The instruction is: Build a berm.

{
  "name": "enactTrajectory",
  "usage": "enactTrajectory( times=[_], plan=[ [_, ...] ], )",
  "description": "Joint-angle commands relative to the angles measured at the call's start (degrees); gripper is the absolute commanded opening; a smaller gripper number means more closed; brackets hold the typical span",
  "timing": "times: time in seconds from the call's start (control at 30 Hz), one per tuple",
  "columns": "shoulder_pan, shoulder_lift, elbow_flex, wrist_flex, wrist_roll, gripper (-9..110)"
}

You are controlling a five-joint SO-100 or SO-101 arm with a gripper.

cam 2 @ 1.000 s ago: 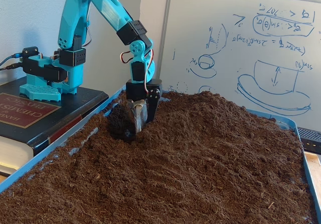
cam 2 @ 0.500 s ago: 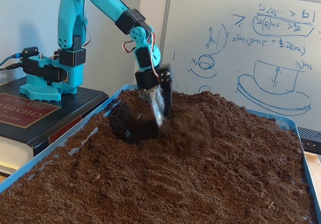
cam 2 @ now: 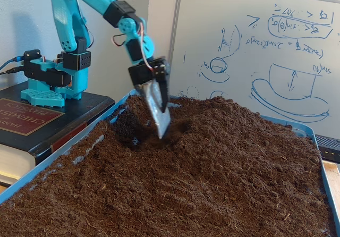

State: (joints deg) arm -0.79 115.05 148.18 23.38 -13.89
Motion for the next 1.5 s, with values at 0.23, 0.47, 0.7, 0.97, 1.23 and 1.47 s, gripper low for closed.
enactTrajectory(
  times=[0.23, 0.47, 0.7, 0.97, 1.23, 1.47],
  plan=[
    [5.19, 14.77, 17.93, -1.32, -0.18, 0],
    [9.40, 9.93, 16.44, -1.41, -1.23, 0],
    [10.20, 5.54, 14.68, -1.32, -13.01, 0],
    [17.05, 0.88, 10.28, -1.32, -21.97, 0],
    [22.50, -9.84, -1.05, -1.41, -22.41, 0],
    [21.80, -25.49, -14.33, -1.93, -22.41, 0]
  ],
)
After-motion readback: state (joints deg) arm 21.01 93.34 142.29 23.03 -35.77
